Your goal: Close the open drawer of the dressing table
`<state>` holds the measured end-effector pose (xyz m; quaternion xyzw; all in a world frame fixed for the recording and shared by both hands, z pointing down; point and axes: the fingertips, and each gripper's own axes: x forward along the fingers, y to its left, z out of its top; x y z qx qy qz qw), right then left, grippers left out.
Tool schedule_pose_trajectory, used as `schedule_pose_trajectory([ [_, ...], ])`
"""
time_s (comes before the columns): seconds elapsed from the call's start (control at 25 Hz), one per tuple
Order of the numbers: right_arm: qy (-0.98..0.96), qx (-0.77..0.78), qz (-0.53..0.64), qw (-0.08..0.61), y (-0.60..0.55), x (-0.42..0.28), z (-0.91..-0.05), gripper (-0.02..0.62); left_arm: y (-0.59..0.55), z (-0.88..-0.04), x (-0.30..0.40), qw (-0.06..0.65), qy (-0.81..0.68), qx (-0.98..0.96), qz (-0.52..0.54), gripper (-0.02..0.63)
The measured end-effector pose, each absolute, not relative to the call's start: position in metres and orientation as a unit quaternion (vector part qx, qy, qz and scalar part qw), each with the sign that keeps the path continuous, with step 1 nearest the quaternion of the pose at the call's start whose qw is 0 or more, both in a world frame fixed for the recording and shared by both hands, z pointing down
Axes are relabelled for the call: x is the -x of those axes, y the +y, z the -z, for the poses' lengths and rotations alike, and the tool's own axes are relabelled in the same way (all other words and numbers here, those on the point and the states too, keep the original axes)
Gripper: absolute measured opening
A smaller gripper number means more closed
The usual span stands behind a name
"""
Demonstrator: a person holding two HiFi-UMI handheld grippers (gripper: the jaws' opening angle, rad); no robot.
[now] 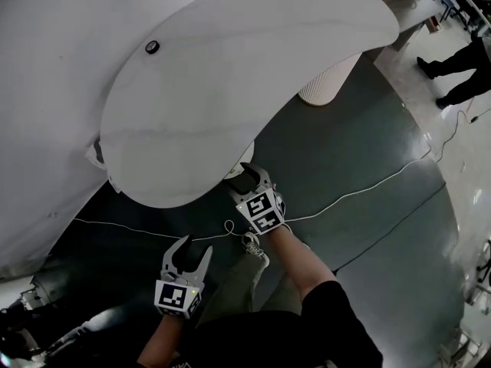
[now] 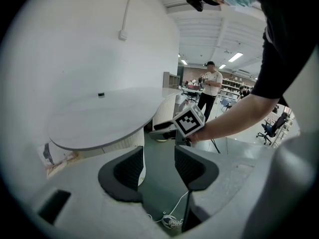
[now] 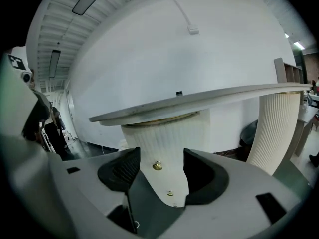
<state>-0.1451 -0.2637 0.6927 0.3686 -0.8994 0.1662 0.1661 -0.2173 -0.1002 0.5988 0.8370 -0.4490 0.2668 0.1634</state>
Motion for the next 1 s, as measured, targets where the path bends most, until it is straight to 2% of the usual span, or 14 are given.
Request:
schedule_pose_trajectory([
  [0.68, -0.907, -0.359, -0.158, 0.154, -0.184, 0.077, -0.591, 0.256, -0.069, -0.539, 0.192, 0.158, -0.561, -0.791, -0.187, 0.199],
  [1.0, -0.924, -0.337, -0.126, 0.132, -0.143, 0.062, -0.528, 0.181, -0.048, -0.514, 0.185, 0.138, -0.614, -0.763, -0.148, 0.198],
])
